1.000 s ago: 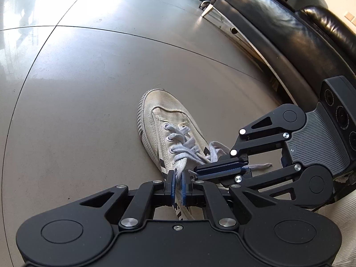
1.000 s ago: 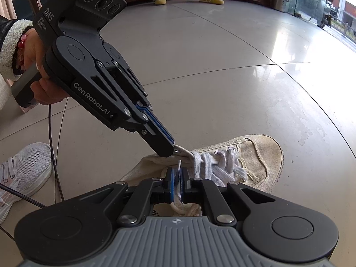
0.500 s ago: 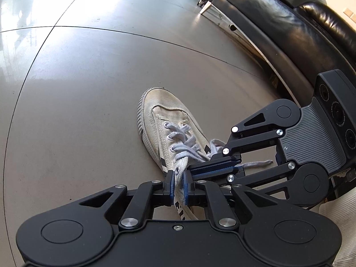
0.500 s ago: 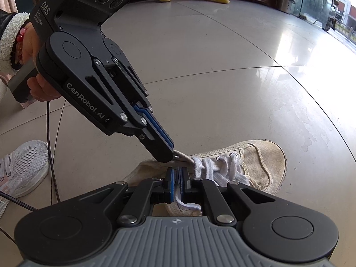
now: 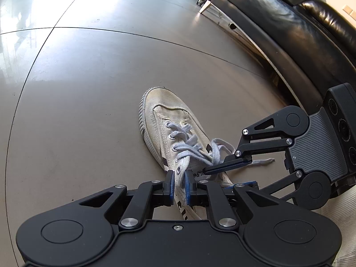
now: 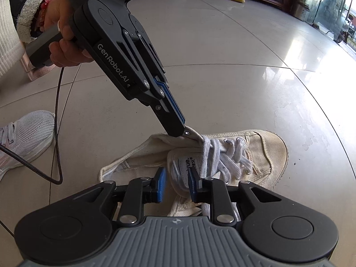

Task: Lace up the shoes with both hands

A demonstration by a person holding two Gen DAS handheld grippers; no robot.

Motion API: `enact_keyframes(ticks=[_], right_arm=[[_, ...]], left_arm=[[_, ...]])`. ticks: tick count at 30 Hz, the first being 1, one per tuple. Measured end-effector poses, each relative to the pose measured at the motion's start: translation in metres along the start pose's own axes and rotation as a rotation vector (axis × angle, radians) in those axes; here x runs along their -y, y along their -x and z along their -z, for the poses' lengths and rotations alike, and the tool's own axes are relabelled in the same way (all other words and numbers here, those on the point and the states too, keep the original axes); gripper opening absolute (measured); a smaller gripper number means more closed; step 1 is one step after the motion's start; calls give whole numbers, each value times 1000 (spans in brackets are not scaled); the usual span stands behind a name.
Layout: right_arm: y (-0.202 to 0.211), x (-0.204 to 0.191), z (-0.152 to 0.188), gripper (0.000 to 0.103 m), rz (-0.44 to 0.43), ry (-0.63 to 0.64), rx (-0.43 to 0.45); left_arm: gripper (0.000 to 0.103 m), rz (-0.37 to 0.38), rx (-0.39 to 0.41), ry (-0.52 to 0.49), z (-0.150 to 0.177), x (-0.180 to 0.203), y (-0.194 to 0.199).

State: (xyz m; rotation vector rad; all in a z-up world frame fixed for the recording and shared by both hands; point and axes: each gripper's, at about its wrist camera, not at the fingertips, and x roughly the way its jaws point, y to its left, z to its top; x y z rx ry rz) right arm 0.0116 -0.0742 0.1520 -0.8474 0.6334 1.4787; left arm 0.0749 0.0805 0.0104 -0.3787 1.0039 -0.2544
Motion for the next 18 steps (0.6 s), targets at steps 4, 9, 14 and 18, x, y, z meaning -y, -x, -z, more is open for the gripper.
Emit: enact_keyframes(ticks=[4, 9, 14, 18], right_arm=[[-27, -41, -11, 24, 0, 107, -4], [-20, -47, -21, 24, -21, 235, -5], [-24, -50, -24, 24, -30, 387, -46], [-30, -45, -28, 23, -43, 460, -62]], left_arm=[[9, -1, -2, 0, 0, 1, -1], [10, 0, -5, 0, 0, 3, -2], [10, -1, -9, -4, 0, 3, -3], [10, -3, -12, -10, -1, 4, -4]])
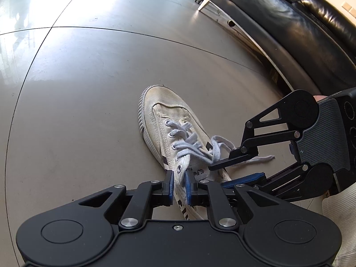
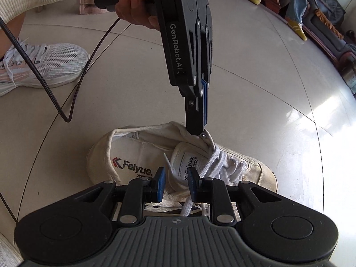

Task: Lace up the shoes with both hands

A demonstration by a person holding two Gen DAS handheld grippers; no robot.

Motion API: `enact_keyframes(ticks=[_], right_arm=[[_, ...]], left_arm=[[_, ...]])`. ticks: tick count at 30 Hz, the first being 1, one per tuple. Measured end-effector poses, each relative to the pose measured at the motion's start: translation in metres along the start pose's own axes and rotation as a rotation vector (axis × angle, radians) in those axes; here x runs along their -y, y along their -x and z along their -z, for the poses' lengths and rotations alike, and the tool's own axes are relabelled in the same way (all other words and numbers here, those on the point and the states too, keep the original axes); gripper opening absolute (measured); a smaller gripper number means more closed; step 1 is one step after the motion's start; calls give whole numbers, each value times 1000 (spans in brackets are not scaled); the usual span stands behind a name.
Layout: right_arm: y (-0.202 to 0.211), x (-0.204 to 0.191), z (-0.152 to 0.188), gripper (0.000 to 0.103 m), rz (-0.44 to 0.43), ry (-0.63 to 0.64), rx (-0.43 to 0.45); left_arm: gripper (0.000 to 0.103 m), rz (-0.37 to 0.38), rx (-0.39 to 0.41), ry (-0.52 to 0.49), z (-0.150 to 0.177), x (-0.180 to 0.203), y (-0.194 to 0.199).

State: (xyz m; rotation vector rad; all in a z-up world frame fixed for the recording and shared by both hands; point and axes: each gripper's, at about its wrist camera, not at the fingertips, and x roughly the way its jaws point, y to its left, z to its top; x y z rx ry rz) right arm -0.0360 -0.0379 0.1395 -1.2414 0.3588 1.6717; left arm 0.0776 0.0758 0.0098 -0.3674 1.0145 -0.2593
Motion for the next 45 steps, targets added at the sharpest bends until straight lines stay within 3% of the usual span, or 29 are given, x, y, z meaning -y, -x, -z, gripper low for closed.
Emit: enact_keyframes(ticks=[3, 7, 14, 17, 21, 25, 34, 45], right_arm=[[-10, 2, 2, 17, -10, 16, -13], [11, 13, 27, 11, -16, -5, -23], [12, 8, 26, 1, 0, 11, -32], [16, 17, 27, 1, -4, -109, 4], [25, 42, 28, 1, -55, -373, 83], [15, 61, 26, 1, -73, -523, 114], [3, 64, 26, 1, -99, -621, 105], [8, 60, 27, 1, -96, -642, 115]], left_arm=[[12, -3, -1, 1, 0, 1, 0], [13, -4, -3, 2, 0, 0, -1], [14, -4, -8, -6, 0, 0, -1], [14, -8, -7, -11, 0, 0, -1], [15, -8, -6, -10, 2, -1, 0], [17, -8, -8, -7, 2, -1, -1], [18, -10, -10, -14, 2, 1, -1], [18, -11, -11, -14, 3, 1, 3]])
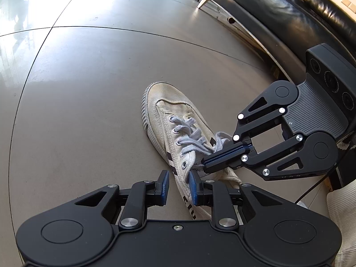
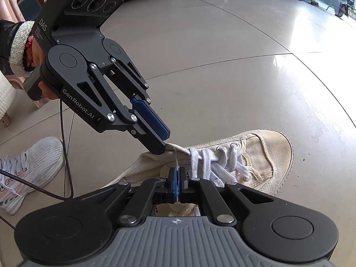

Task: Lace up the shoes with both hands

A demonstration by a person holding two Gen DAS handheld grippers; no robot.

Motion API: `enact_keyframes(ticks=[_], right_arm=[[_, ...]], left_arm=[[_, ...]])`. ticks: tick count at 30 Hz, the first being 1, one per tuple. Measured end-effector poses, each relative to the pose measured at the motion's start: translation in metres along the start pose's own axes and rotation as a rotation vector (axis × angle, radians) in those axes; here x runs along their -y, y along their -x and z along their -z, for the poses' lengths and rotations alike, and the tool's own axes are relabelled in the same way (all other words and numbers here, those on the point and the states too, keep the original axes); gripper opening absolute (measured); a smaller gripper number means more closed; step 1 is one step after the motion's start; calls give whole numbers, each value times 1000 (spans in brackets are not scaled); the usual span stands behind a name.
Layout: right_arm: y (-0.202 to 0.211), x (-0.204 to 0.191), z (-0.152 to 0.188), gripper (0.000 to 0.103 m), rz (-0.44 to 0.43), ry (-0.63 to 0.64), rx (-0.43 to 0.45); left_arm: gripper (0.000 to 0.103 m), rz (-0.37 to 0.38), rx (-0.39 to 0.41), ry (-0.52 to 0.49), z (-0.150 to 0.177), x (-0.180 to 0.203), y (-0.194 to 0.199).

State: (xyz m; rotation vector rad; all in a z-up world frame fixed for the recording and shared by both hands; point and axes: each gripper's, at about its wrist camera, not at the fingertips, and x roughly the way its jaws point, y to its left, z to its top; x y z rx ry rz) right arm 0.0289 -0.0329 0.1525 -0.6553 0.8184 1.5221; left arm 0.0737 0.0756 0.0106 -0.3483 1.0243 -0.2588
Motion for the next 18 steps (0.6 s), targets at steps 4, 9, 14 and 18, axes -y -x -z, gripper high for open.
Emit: enact_keyframes(ticks=[4, 9, 14, 18], right_arm=[[2, 5, 0, 1, 4, -12, 5], [1, 8, 1, 1, 5, -44, 14], [4, 12, 5, 1, -7, -104, 20], [8, 16, 9, 1, -18, -179, 43]], left_arm=[[18, -1, 1, 0, 1, 0, 0], [18, -3, 2, 1, 2, 2, 0], [16, -14, 15, -9, 3, 5, 0], [6, -20, 34, -20, 7, 9, 2]])
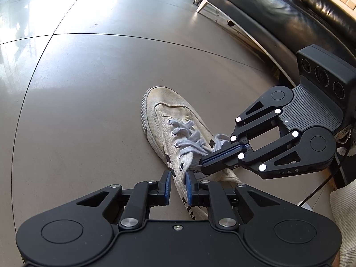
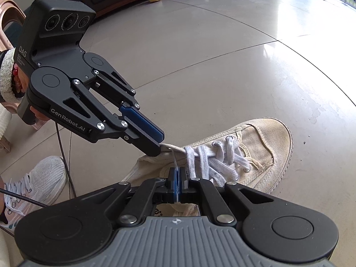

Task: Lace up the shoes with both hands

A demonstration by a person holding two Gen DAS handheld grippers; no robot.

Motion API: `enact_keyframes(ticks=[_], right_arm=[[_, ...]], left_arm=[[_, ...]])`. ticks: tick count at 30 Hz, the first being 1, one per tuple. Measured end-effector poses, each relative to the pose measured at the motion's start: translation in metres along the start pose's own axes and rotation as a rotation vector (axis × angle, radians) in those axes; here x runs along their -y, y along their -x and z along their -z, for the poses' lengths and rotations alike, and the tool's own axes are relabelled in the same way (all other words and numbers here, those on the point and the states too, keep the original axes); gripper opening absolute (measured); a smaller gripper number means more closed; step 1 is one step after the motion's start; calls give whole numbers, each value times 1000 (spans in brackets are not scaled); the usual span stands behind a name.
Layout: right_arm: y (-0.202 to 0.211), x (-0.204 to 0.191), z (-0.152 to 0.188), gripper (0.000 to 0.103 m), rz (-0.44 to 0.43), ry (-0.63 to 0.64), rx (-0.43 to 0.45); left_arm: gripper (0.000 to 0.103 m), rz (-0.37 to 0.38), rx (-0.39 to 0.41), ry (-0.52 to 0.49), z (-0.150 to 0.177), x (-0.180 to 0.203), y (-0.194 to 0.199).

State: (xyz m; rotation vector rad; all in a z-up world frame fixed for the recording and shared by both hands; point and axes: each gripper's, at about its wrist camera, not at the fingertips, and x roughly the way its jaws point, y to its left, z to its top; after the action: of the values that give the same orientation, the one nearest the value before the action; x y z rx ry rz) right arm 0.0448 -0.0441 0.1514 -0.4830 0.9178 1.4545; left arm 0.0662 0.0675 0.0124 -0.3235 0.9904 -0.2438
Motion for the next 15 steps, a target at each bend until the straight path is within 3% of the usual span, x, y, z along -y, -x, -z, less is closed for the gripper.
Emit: enact_keyframes(ticks=[7, 15], right_arm=[[7, 2, 5, 1, -10, -87, 24], [8, 4, 4, 1, -23, -133, 29]], left_arm=[[3, 29, 3, 77, 2, -8, 2], [3, 33, -4, 87, 0, -10, 2]])
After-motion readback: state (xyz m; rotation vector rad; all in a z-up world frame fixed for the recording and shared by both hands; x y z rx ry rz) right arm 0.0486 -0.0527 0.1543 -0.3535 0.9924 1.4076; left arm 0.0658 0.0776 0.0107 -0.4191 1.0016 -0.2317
